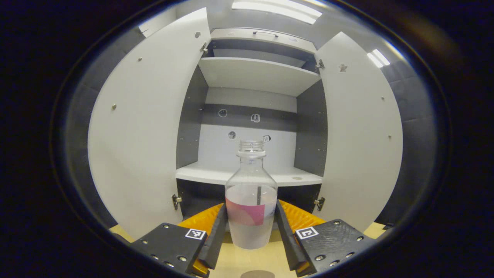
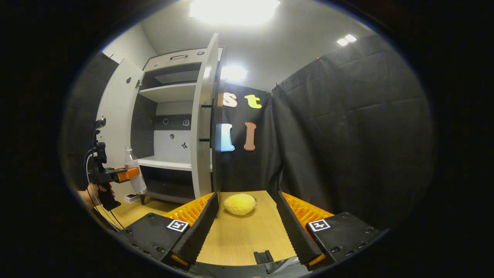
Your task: Grasp the bottle in the cabinet with the left hand and place it on the coaster, then close the right door with the right hand and the left door with the left hand.
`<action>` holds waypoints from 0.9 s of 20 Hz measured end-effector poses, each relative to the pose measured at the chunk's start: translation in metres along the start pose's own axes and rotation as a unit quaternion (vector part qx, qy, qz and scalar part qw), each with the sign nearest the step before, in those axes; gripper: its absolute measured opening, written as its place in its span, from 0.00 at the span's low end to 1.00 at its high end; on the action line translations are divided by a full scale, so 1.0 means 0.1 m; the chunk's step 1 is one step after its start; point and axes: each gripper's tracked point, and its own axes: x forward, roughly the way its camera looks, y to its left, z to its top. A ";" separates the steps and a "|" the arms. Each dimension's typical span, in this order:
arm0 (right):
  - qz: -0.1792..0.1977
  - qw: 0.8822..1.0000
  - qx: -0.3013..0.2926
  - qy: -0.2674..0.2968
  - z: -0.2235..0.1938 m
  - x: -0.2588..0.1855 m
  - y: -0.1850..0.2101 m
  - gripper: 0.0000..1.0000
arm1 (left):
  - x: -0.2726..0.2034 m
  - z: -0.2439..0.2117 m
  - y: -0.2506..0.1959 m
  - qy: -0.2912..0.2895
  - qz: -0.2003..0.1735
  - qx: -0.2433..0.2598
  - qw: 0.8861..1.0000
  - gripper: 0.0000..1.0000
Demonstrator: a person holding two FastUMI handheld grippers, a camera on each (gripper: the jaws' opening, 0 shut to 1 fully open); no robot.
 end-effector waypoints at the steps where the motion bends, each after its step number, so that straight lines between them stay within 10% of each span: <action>1: 0.001 1.000 -0.003 0.001 -0.02 -0.02 0.00 0.96 | -0.03 -0.13 -0.02 0.006 -0.001 0.000 1.000 0.69; 18: -0.009 0.998 -0.035 0.045 -0.33 -0.30 -0.04 0.96 | -0.29 -1.96 -0.30 0.111 -0.023 -0.007 0.994 0.69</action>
